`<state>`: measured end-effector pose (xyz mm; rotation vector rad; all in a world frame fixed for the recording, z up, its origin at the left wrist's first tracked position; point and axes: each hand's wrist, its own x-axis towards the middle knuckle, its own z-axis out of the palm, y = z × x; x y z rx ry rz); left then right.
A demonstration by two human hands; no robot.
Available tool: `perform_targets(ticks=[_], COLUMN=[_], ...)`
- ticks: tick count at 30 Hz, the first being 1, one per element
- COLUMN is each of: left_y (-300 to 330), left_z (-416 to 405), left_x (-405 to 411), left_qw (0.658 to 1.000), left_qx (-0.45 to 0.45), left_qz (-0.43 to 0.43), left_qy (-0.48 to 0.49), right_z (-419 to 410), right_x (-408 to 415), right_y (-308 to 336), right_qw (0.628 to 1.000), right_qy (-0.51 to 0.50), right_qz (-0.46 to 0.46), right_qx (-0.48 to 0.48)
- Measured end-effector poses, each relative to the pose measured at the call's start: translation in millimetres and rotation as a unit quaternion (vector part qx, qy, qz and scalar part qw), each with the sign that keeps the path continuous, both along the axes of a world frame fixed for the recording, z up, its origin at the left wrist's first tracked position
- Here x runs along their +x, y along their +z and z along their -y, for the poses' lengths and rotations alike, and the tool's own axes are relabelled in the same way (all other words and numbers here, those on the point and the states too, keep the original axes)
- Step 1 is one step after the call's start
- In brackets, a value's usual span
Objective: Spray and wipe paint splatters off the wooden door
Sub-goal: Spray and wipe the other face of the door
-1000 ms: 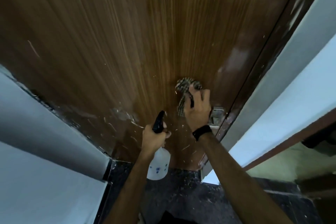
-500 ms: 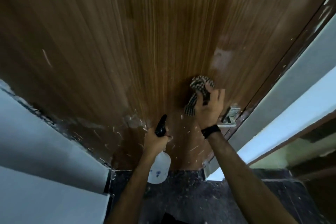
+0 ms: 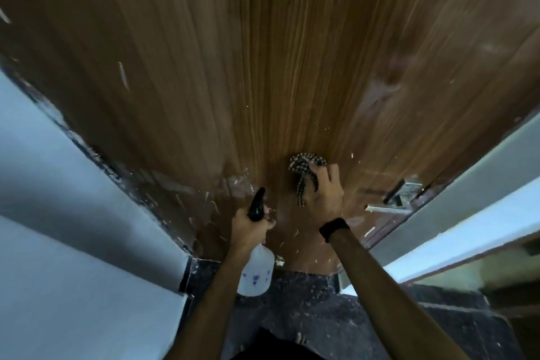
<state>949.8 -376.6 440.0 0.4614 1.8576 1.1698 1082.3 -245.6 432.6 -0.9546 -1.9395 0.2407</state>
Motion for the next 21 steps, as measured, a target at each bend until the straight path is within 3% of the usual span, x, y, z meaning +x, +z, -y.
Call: perform_targets(ticks=[5,8,11,13,16,21], left_y=[-9,-10,-10,-15,-20,-25], left_z=[8,11,17,22,30,29], left_x=[1,3,6,6,2,-16], left_qw=[0.996,0.994,0.991,0.99,0.988,0.987], left_qx=[-0.02,-0.047,-0.054,-0.059,-0.056,-0.053], left_qz=[0.007,0.012,0.017,0.019,0.03,0.025], left_qy=[0.085,0.096,0.12,0.129,0.141,0.152], right_z=[-11,-12,-8,-2,4,6], right_x=[-35,-44,-41,-37,-39,-66], right_y=[30,9,-41,-62,-60,-31], right_qw=[0.994,0.99,0.976,0.975,0.986,0.994], right_qy=[0.051,0.094,0.15,0.143,0.117,0.104], right_qz=[-0.033,0.045,0.152,0.169,0.112,-0.022], right_qx=[0.095,0.098,0.052,0.004,-0.03,0.006])
